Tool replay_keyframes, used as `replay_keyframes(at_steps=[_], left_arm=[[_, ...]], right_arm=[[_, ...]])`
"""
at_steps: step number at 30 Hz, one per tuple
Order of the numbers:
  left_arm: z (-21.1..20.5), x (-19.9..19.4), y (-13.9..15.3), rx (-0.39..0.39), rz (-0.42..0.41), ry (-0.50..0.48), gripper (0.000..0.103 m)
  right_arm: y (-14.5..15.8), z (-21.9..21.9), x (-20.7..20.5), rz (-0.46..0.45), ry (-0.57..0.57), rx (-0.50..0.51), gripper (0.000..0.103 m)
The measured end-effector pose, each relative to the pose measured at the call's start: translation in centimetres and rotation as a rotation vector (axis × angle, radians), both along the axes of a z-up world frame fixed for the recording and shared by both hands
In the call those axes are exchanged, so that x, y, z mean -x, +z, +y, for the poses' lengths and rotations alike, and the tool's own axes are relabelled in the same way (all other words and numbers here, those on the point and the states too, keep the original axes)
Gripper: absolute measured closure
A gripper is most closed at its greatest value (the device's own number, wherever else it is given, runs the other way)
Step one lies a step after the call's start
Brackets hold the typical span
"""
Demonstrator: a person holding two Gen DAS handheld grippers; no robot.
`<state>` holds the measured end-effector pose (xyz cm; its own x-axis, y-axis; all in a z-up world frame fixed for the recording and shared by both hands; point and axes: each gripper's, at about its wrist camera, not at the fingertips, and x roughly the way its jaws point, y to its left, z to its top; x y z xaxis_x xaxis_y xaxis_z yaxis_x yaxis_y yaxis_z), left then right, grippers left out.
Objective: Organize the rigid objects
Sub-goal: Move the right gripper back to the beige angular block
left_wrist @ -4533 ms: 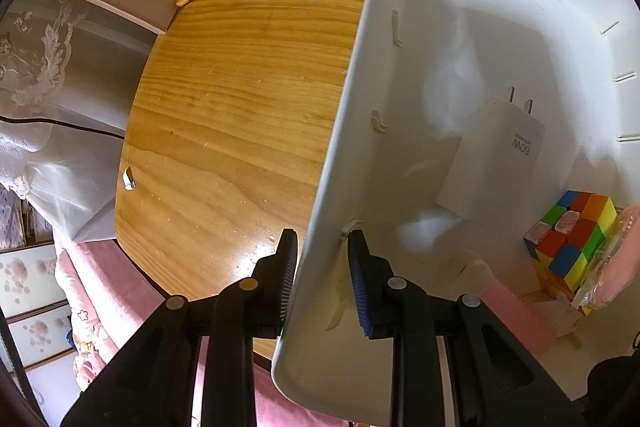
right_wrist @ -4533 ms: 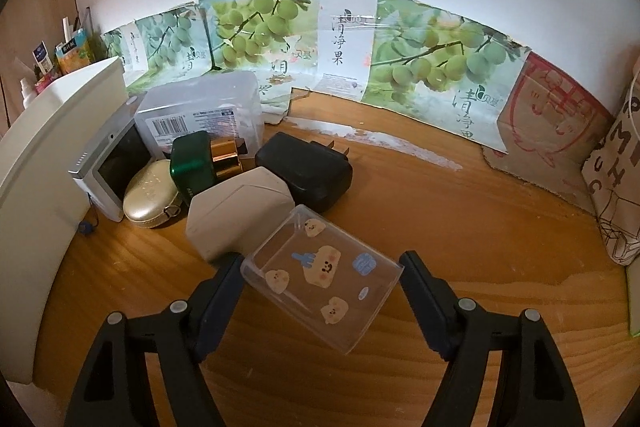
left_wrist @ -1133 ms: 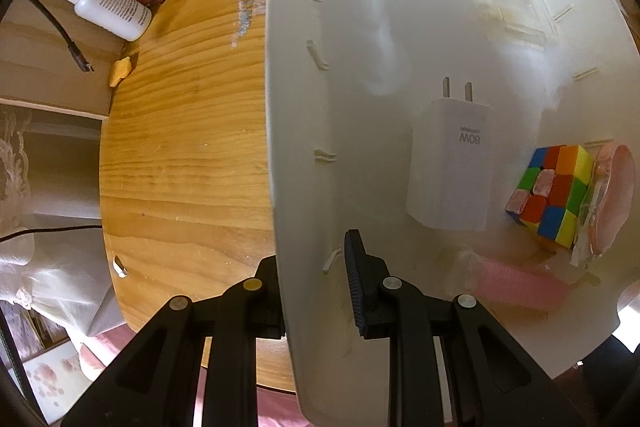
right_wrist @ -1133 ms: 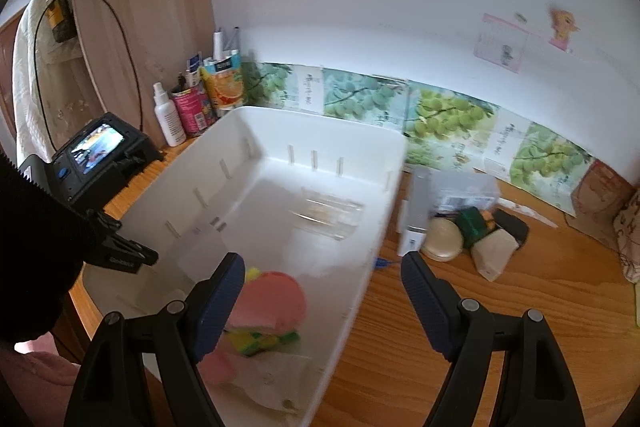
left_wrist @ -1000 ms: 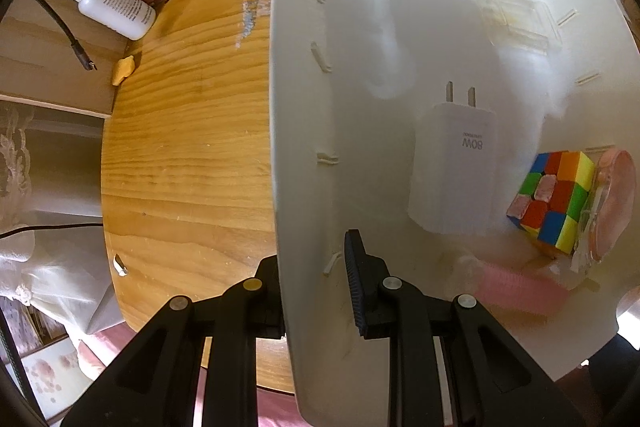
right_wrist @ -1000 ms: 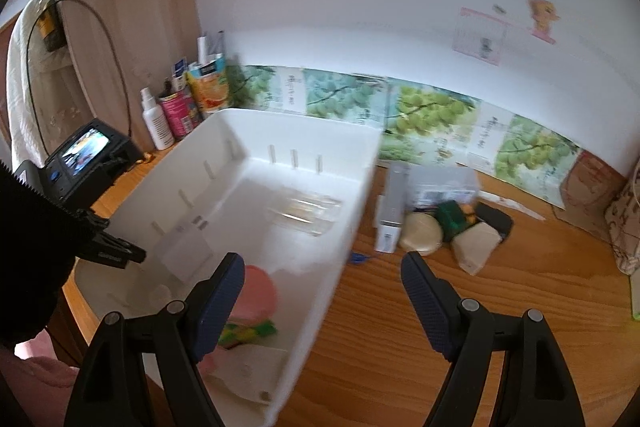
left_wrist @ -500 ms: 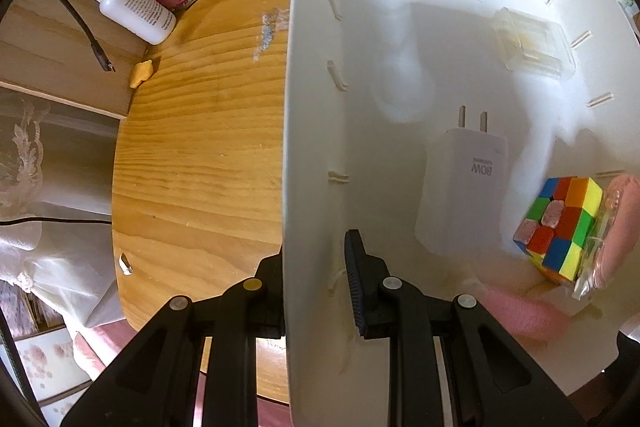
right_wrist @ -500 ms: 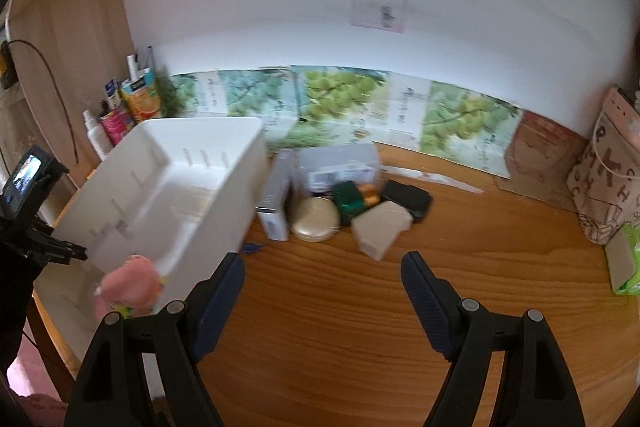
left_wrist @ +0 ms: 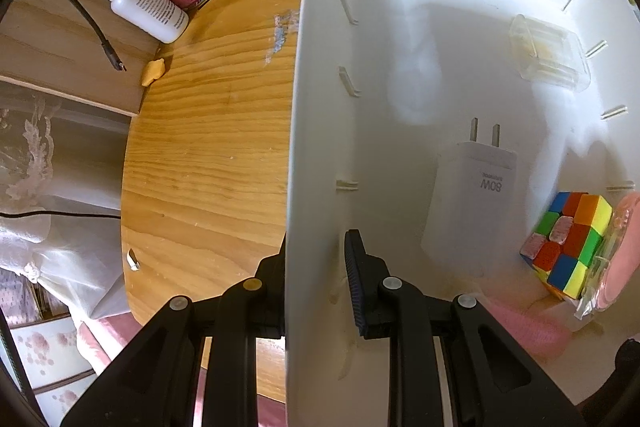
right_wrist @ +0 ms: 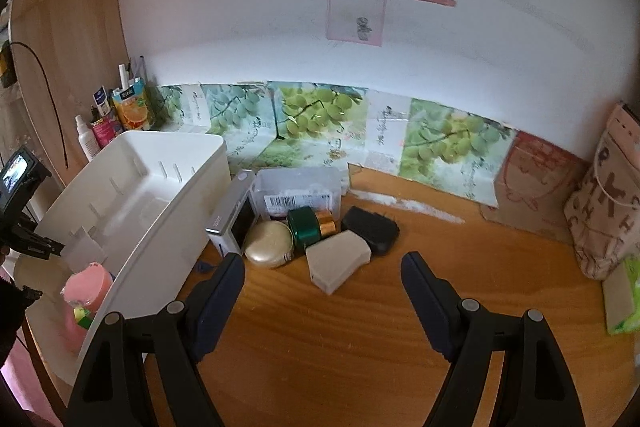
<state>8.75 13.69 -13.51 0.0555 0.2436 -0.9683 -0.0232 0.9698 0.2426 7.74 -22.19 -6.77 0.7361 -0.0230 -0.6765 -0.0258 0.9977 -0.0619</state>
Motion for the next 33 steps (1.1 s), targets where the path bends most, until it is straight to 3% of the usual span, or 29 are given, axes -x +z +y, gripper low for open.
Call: replay_keyframes(at_steps=[13,19,33], left_arm=[[0.5,-1.0,-0.4,-0.002,0.016,0.05,0.079],[0.7,-1.4,-0.4,0.003,0.018,0.074,0.079],[0.9,-1.4,-0.8,-0.007,0.036,0.066,0.079]], right_arm=[[-5.1,-1.2,-3.9,0.098,0.007,0.048,0.022],[-7.2,-1.9,-4.8,0.103,-0.007,0.032,0.022],[-9.4,-0.7,-6.2,0.134,0.023,0.071,0.022]])
